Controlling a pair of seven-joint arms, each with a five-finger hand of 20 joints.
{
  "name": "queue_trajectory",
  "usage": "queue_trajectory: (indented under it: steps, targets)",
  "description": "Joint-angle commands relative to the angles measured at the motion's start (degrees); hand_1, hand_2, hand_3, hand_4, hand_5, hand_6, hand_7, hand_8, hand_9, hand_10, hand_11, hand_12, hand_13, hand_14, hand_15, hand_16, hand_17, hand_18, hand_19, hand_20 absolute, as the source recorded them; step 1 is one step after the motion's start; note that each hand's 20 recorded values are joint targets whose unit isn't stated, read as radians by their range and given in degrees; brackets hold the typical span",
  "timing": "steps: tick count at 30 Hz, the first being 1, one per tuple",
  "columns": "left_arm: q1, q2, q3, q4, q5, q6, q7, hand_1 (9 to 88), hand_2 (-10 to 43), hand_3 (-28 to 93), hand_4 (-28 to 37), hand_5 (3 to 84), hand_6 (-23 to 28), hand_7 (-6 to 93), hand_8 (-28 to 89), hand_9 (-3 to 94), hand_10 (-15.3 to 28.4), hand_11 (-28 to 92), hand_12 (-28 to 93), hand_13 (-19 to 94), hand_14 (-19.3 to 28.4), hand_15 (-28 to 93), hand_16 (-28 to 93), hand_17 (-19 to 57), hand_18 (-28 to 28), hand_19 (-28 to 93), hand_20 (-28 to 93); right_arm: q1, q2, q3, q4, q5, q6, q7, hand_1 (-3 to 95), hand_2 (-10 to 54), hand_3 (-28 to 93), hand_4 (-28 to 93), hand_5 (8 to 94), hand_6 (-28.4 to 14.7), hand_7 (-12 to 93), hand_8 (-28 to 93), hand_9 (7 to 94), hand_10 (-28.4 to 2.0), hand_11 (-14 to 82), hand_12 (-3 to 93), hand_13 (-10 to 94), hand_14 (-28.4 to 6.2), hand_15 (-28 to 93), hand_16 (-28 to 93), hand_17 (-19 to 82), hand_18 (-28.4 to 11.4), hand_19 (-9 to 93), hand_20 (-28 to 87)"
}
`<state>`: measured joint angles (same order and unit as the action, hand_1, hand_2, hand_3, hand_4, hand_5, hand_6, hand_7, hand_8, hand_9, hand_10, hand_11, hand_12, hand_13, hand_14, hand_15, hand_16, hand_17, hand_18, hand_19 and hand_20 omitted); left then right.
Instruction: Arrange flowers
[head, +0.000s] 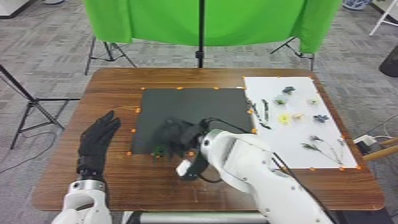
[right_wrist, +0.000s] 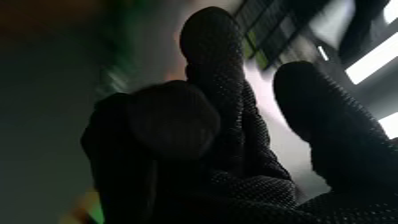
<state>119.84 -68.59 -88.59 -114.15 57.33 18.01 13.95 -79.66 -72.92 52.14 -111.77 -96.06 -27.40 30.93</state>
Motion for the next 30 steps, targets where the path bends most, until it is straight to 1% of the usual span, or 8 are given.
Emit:
queue_trajectory:
  steps: [1, 4, 10, 15, 17, 21, 24, 30]
  targets:
    - [1.4, -0.91, 0.25, 0.29, -0.31, 0.26, -0.3, 19.3, 1.9, 67, -28.3, 44.6, 5.2, 6.6, -7, 45.0, 12.2, 12, 11, 35, 12.8, 10, -2, 10.9, 9.3, 3, 19, -2.3, 2.2, -0.1, 2.3, 14.8, -9.5, 6.8, 22.8, 12.3, 76, 17, 49.2, -3.8, 10, -10, 88.0, -15.9, 46.3, 24.8, 94, -5.6, 63, 29, 72, -11.5, 93, 56]
    - [1.4, -0.99, 0.24, 0.28, -0.29, 0.11, -0.25, 19.2, 1.8, 67, -28.3, 44.5, 5.2, 6.5, -7, 45.0, 12.1, 12, 11, 35, 12.9, 10, -2, 10.9, 9.3, 3, 20, -2.6, 2.5, -0.4, 2.4, 16.1, -10.3, 8.4, 22.1, 13.1, 78, 19, 46.6, -3.1, 10, -10, 88.3, -15.9, 46.5, 24.9, 94, -5.6, 64, 29, 72, -11.6, 93, 57]
    - [1.8, -1.08, 0.14, 0.17, -0.37, 0.3, -0.27, 19.3, 1.8, 67, -28.3, 44.5, 5.2, 6.6, -7, 45.0, 12.2, 12, 11, 35, 12.9, 10, -1, 10.9, 9.3, 3, 20, -3.0, 2.4, -1.1, 2.1, 19.7, -10.8, 9.9, 22.4, 13.3, 78, 20, 45.3, -1.5, 11, -10, 88.6, -15.9, 46.8, 24.9, 94, -5.3, 65, 28, 73, -11.4, 93, 58]
    - [1.9, -1.31, 0.36, 0.16, -0.24, 0.04, -0.24, 19.3, 1.9, 67, -28.3, 44.5, 5.1, 6.6, -7, 45.2, 12.2, 12, 11, 35, 13.0, 10, -1, 10.9, 9.3, 3, 20, -2.7, 0.7, -1.6, 4.3, 16.8, -9.9, 9.8, 22.6, 13.2, 79, 19, 44.2, -0.6, 11, -10, 88.7, -15.9, 46.8, 25.0, 94, -5.3, 65, 27, 73, -11.4, 93, 58]
    - [1.8, -1.35, 0.43, 0.24, -0.29, 0.03, -0.26, 19.3, 1.8, 67, -28.3, 44.5, 5.1, 6.7, -7, 45.2, 12.2, 12, 11, 35, 13.0, 10, -1, 10.9, 9.3, 3, 20, -2.3, -0.2, -1.3, 5.8, 13.3, -10.1, 8.5, 22.7, 13.1, 79, 19, 43.9, -0.6, 11, -10, 88.8, -15.8, 46.8, 24.9, 94, -5.3, 65, 27, 73, -11.3, 93, 58]
    - [1.5, -1.34, 0.43, 0.29, -0.15, 0.0, -0.54, 19.3, 1.7, 67, -28.3, 44.4, 5.1, 6.7, -7, 45.2, 12.2, 12, 11, 35, 13.0, 10, -1, 10.9, 9.3, 3, 20, -1.8, -1.0, -0.6, 7.5, 10.5, -8.4, 7.8, 22.5, 12.9, 79, 19, 43.5, -0.6, 11, -10, 88.9, -15.8, 46.9, 24.8, 94, -5.2, 66, 26, 73, -11.4, 93, 58]
    - [1.7, -1.3, 0.41, 0.22, -0.25, 0.2, -0.64, 19.4, 1.8, 67, -28.3, 44.5, 5.2, 6.6, -7, 45.3, 12.2, 12, 11, 35, 13.1, 10, -1, 10.8, 9.3, 3, 20, -1.4, -1.1, -0.2, 8.1, 8.9, -7.9, 7.3, 22.3, 12.8, 79, 19, 43.3, -0.9, 11, -10, 89.0, -15.8, 47.0, 24.8, 94, -5.2, 66, 26, 73, -11.4, 93, 58]
    - [1.8, -1.37, 0.39, 0.17, -0.18, 0.02, -0.59, 19.5, 1.8, 67, -28.3, 44.4, 5.1, 6.7, -7, 45.4, 12.2, 12, 11, 36, 13.1, 11, -1, 10.8, 9.4, 3, 20, -0.5, -1.1, 0.7, 9.1, 8.3, -7.7, 7.3, 22.7, 12.7, 79, 19, 43.2, -1.0, 11, -10, 88.9, -15.8, 47.0, 24.9, 94, -5.1, 66, 26, 73, -11.4, 93, 58]
